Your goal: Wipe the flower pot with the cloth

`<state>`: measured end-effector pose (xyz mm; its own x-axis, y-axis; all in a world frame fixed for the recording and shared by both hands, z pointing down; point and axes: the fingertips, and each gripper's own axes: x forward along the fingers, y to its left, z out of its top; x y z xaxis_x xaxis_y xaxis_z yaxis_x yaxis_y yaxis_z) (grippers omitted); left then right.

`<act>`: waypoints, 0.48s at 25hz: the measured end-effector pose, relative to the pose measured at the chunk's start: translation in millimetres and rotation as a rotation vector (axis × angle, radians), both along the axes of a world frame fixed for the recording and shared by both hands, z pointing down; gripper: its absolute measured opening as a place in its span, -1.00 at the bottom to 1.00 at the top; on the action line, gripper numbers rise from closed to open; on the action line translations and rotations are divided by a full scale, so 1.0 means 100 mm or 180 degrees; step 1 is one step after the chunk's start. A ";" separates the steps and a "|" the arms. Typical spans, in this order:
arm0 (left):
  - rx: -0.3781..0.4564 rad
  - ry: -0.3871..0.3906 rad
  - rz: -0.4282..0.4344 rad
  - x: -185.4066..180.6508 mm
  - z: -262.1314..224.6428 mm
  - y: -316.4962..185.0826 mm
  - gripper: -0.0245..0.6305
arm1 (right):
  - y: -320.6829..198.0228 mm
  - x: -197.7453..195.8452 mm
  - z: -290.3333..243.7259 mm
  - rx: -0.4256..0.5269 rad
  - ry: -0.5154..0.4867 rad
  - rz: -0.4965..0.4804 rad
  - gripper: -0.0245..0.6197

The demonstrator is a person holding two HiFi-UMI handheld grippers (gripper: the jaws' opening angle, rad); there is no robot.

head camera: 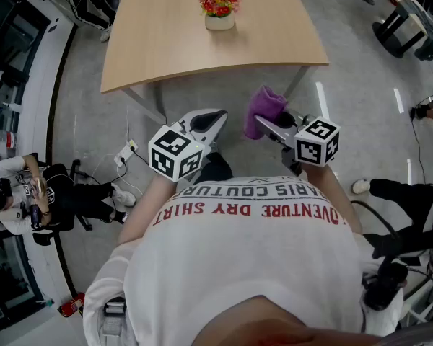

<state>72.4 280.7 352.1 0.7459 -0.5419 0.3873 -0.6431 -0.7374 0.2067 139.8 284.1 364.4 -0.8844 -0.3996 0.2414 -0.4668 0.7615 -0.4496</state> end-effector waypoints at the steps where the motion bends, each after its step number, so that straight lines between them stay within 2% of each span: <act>1: -0.0003 0.0002 0.0006 0.01 -0.01 0.01 -0.93 | 0.01 0.01 -0.01 -0.0002 0.0001 0.0007 -0.73; 12: -0.0013 0.0024 -0.0085 0.01 -0.02 0.01 -0.93 | 0.05 0.05 0.00 -0.0007 -0.0005 -0.0007 -0.73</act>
<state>73.1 281.4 350.1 0.7341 -0.5601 0.3839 -0.6609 -0.7191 0.2147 144.9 289.2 364.1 -0.8856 -0.3971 0.2409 -0.4644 0.7616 -0.4520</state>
